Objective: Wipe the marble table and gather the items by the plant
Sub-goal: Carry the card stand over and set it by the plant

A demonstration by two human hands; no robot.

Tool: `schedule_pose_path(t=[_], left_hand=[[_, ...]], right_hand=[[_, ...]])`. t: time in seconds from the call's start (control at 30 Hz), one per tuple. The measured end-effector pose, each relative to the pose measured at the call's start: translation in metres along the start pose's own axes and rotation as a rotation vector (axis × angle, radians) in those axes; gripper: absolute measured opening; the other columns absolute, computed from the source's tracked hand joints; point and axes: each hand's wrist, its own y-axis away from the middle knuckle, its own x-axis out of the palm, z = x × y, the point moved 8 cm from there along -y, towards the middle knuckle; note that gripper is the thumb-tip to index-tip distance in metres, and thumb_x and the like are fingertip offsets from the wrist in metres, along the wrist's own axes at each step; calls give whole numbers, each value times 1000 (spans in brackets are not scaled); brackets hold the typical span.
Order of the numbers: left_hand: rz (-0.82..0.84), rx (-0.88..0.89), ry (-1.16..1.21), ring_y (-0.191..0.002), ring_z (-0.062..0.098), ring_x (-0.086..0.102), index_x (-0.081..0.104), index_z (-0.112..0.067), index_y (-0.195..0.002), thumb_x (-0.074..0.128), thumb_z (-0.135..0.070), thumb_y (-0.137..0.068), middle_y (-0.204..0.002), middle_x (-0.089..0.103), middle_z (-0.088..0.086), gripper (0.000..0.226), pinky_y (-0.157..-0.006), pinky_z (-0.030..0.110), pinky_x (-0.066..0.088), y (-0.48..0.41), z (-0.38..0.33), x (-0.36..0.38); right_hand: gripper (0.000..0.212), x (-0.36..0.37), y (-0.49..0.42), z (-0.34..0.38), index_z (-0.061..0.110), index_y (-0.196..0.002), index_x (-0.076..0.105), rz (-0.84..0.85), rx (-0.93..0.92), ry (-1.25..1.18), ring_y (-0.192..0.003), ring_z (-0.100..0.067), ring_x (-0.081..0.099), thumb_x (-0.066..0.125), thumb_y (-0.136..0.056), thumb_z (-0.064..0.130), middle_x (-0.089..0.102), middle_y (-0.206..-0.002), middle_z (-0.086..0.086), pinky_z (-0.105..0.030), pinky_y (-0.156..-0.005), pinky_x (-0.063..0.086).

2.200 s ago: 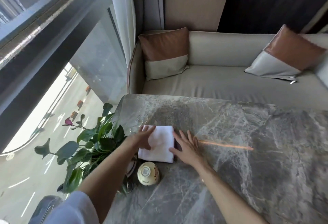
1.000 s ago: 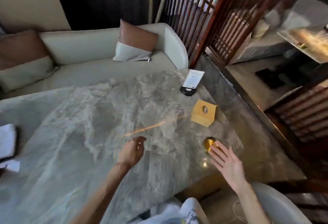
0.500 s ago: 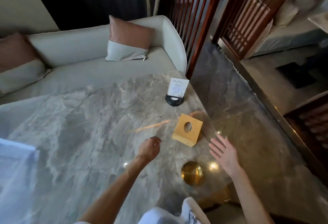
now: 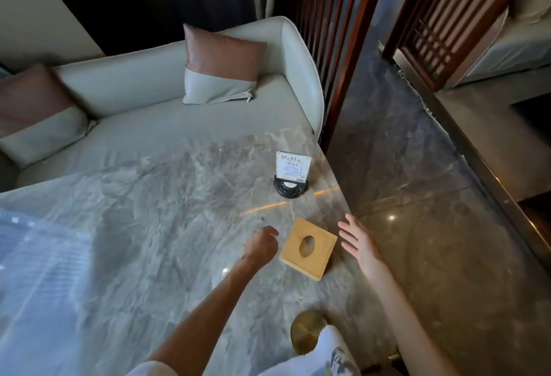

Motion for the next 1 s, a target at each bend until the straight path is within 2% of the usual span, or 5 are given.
schedule_pose_path(t=[0.27,0.63,0.77,0.83,1.0], left_hand=[[-27,-196,284,-55,17,38,44,-10,-53,42,5,-78,-57,41,3,30,-54,25,29,-82,-9,-30],[130,-391,898,-47,9,26,44,-16,-74,42,-4,-85,-63,31,1,16,-47,23,21,-136,-27,9],[134,-274,843,-112,23,50,27,-11,-144,62,-20,-85,-125,47,3,69,-93,34,42,-123,-33,-5],[-21,-117,707,-147,25,17,-4,-18,-154,71,-26,-85,-160,12,4,103,-119,42,22,-108,-31,-43],[-27,220,612,-124,7,52,51,-17,-138,66,-21,-90,-136,52,-12,51,-110,34,40,-39,10,-124]], right_hand=[[66,90,-73,127,23,-151,32,120,-325,465,-132,-13,49,59,-94,41,49,-146,1,-36,-116,35],[61,163,-85,172,45,-147,34,39,-646,1305,-115,-28,62,57,-93,28,64,-132,-3,-34,-94,48],[50,175,-73,167,42,-143,43,62,-626,1385,-119,-31,60,53,-96,29,62,-134,-9,-36,-97,47],[55,191,-58,162,43,-146,37,107,-673,1440,-118,-31,61,56,-95,33,64,-131,-10,-37,-96,49],[72,258,4,148,48,-150,22,424,-656,1483,-66,-12,52,63,-92,31,64,-76,8,-24,-62,41]])
